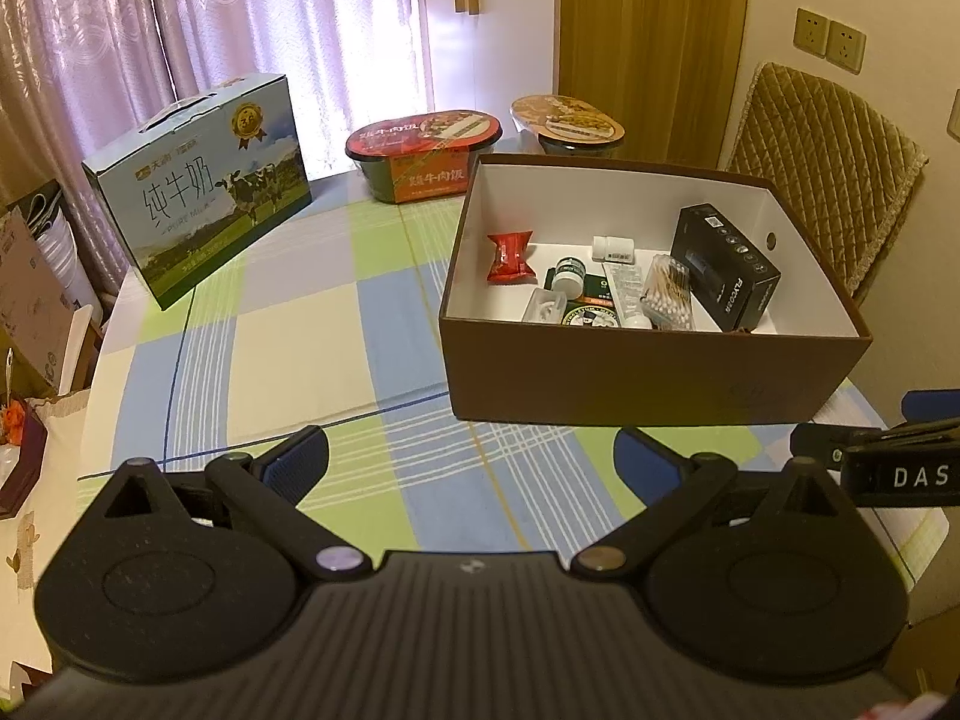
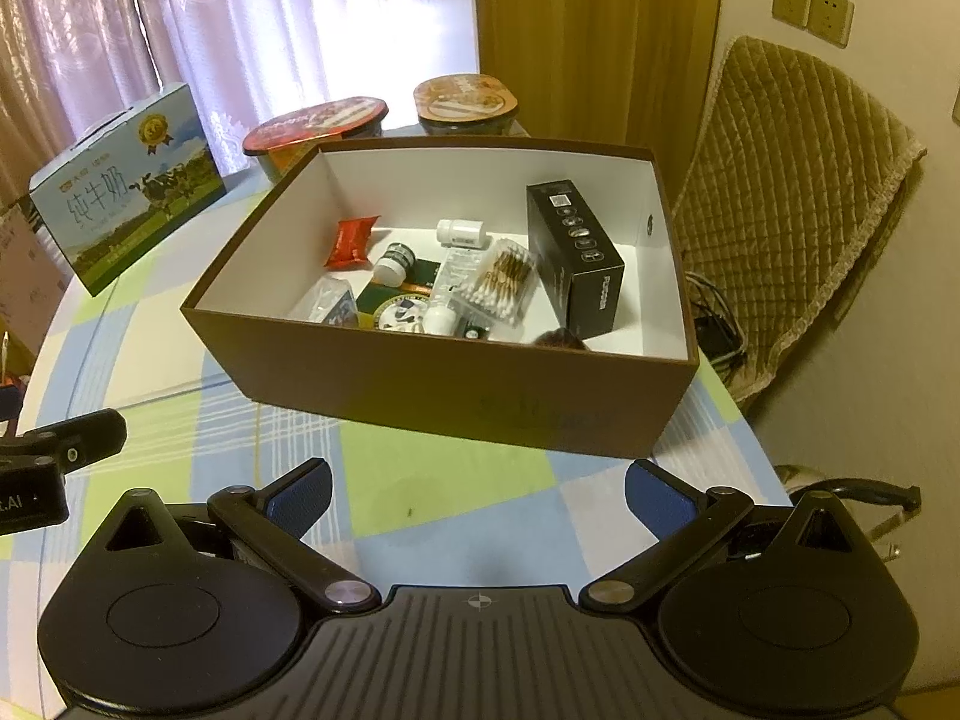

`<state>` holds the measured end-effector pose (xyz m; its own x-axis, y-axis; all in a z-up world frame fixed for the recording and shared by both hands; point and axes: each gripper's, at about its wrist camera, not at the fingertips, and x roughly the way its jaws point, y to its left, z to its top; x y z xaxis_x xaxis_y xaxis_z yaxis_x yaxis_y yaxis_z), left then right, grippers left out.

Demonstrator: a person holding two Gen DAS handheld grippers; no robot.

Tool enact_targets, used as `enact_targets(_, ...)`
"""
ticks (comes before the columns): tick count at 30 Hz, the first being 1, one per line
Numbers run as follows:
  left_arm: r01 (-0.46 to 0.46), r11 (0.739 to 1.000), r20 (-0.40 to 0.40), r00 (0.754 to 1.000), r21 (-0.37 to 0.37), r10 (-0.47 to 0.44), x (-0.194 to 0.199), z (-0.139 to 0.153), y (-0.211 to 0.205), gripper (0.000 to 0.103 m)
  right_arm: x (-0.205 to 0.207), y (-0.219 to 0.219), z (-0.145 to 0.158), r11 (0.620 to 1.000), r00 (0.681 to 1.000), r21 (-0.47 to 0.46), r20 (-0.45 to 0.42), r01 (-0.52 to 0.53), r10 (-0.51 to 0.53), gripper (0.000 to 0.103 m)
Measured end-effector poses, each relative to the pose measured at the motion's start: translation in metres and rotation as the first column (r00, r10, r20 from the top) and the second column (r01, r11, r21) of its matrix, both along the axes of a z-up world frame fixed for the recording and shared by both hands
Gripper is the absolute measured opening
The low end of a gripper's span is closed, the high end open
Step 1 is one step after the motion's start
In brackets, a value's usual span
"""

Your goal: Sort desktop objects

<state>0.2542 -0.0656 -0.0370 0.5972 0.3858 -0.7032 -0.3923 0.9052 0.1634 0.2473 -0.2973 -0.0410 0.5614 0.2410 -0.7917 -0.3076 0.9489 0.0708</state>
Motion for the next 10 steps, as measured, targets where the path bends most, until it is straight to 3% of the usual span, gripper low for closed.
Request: enact_targets(10,-0.020,1.000,-0.001,1.000,-0.001,0.020,0.010,-0.001,0.005,0.100,0.013,0.000,-0.003,1.000,1.000,-0.004,-0.011,-0.002,0.002,0.101)
